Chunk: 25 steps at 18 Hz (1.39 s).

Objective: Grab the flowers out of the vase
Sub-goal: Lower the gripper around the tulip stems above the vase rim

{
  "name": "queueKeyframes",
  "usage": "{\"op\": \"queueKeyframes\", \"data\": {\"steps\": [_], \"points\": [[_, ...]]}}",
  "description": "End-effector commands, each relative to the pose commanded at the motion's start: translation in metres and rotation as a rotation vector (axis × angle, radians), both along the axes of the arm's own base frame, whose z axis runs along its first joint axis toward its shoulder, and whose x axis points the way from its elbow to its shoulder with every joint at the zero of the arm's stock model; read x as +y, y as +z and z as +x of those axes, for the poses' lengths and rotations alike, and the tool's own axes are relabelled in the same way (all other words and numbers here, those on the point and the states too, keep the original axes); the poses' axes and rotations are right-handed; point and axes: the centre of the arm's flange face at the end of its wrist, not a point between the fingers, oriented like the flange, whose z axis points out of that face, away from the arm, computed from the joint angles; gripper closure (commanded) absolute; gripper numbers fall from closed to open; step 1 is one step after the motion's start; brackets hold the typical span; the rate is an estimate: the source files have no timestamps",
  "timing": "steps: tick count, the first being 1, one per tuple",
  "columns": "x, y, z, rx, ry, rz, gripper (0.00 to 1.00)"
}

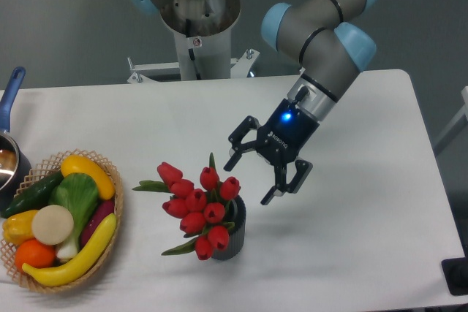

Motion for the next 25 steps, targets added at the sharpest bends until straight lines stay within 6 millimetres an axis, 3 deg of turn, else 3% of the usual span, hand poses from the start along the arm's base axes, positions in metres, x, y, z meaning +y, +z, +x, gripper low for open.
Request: {"op": "queueKeyframes", "data": {"steps": [8, 19, 20, 21, 22, 25], "points": [[0.018, -0.005, 0.013, -0.057, -0.006, -0.022, 0.0], [0.035, -0.014, 0.015, -0.071, -0.027, -0.031, 0.0], [0.036, -0.015, 0.014, -0.07, -0.028, -0.03, 0.06], [0.036, -0.014, 0.014, -0.068, -0.027, -0.031, 0.19], [0.036, -0.015, 0.014, -0.069, -0.027, -0.032, 0.26], [0.036, -0.013, 0.013, -0.065, -0.027, -0.029, 0.39]]}}
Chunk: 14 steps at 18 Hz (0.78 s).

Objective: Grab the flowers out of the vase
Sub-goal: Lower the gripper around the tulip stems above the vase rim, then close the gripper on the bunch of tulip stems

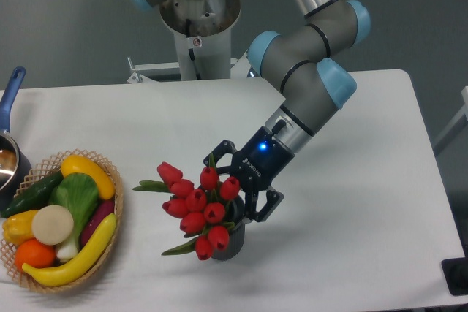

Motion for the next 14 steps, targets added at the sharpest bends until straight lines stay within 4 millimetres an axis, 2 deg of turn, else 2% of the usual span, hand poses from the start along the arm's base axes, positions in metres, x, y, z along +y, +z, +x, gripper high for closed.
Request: {"op": "queueKeyframes", "data": {"steps": [2, 4, 8, 14], "points": [[0.0, -0.001, 0.0, -0.004, 0.001, -0.002, 0.51], [0.0, 0.0, 0.0, -0.003, 0.001, -0.001, 0.55], [-0.002, 0.0, -0.001, -0.001, 0.003, -0.001, 0.57], [-0.007, 0.013, -0.005, -0.056, 0.038, 0.024, 0.57]]}}
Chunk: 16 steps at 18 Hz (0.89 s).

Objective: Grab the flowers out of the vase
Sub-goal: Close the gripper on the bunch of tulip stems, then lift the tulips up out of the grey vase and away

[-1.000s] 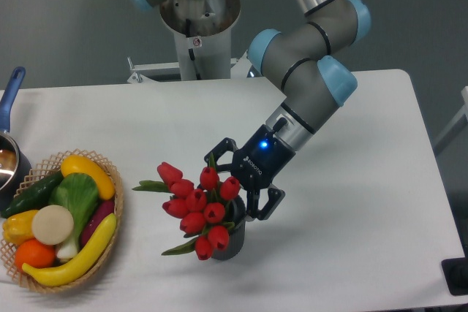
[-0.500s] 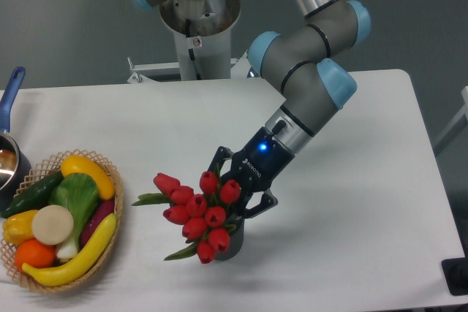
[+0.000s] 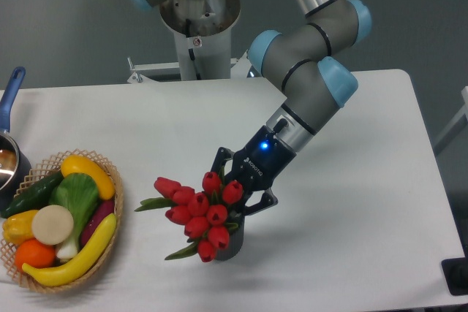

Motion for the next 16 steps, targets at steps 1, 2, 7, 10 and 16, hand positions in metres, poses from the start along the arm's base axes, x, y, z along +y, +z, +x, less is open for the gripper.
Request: {"op": "queueKeyframes", "data": {"steps": [1, 2, 7, 10, 16], "points": [[-0.001, 0.009, 0.0, -0.016, 0.006, 0.025, 0.57], [-0.007, 0.019, -0.003, -0.03, 0.021, 0.045, 0.57], [-0.013, 0.051, -0.002, -0.064, 0.052, 0.077, 0.57], [-0.014, 0.075, 0.0, -0.077, 0.074, 0.079, 0.57], [-0.019, 0.11, 0.003, -0.088, 0.098, 0.101, 0.57]]}}
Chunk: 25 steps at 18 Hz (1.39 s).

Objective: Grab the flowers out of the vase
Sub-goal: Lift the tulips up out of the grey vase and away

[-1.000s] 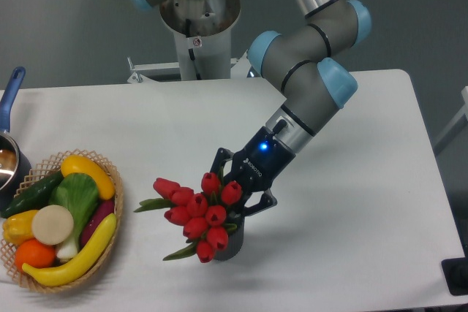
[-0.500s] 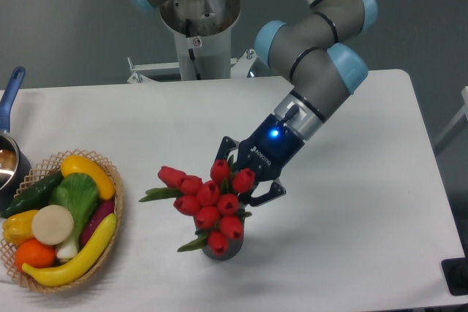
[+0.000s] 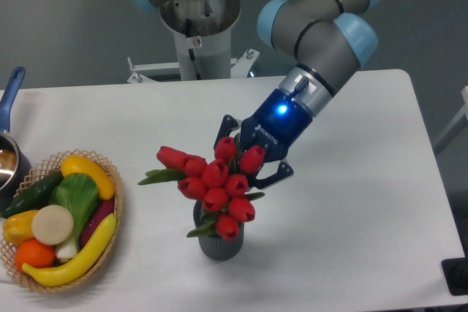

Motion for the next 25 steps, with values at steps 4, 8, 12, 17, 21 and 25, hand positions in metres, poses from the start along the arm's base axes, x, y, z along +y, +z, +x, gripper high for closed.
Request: {"op": "queueKeyframes", "data": {"steps": [4, 8, 12, 17, 21, 25], "points": [[-0.002, 0.027, 0.005, -0.008, 0.005, 0.03, 0.57], [-0.002, 0.065, 0.004, -0.023, 0.034, 0.037, 0.57], [-0.003, 0.098, -0.001, -0.037, 0.065, 0.046, 0.57], [-0.041, 0.109, -0.04, -0.037, 0.161, 0.049, 0.57], [-0.092, 0.101, -0.086, -0.037, 0.269, 0.045, 0.57], [-0.131, 0.084, -0.126, -0.039, 0.342, 0.041, 0.56]]}}
